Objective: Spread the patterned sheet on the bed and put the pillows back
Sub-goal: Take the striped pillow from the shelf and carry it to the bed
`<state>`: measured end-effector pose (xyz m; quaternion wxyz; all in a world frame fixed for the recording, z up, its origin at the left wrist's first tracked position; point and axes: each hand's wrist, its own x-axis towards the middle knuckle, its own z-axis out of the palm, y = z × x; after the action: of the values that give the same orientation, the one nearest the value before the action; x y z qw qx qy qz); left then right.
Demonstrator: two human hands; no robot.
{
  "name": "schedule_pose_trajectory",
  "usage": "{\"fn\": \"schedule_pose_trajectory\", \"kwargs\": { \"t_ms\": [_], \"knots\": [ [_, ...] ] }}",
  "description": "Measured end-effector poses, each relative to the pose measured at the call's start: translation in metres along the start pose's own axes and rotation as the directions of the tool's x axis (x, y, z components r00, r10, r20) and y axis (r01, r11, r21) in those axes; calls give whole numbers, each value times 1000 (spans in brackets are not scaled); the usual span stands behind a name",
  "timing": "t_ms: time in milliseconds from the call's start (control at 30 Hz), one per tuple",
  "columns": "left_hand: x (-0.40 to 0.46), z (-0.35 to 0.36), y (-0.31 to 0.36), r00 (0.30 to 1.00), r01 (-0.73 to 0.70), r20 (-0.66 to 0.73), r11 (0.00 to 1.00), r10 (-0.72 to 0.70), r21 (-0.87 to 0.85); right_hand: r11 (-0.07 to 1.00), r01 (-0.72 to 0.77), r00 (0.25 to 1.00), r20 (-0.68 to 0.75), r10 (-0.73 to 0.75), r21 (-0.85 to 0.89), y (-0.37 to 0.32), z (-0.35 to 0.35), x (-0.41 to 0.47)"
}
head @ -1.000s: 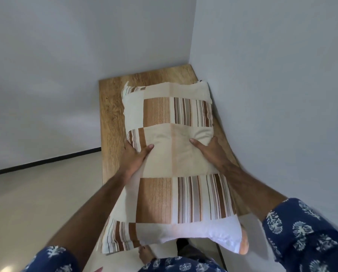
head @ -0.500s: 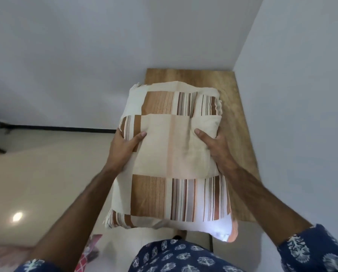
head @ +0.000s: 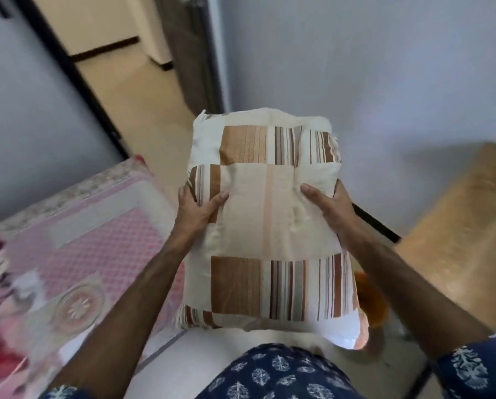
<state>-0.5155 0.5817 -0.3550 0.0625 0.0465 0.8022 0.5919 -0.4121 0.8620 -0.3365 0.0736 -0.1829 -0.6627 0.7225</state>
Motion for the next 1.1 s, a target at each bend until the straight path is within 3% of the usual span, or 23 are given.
{"fn": "schedule_pose_trajectory", "kwargs": {
  "t_ms": [200,367,467,600,833,967,1100],
  "knots": [
    [-49,-200,-62,941,116,-314,992,-128,-59,993,66,909,416,-21,-94,13,210,15],
    [-97,-325,-112,781,170,-590,979,-205,-115,986,82,795,606,25,-148,39,374,11],
    [-126,-395,-140,695,216,-673,966,-255,-144,979,107,710,703,46,-173,59,470,5],
    [-158,-482,-164,566,290,-754,937,-333,-196,976,104,609,788,88,-189,76,587,-13],
    [-231,-612,-196,390,251,-867,942,-311,-225,973,119,419,899,130,-196,107,770,-81],
    [-279,-676,-228,326,266,-893,937,-309,-227,968,124,358,920,160,-217,138,850,-127],
    [-347,-760,-273,283,300,-895,918,-344,-259,972,63,359,914,190,-227,181,933,-201]
  ]
}}
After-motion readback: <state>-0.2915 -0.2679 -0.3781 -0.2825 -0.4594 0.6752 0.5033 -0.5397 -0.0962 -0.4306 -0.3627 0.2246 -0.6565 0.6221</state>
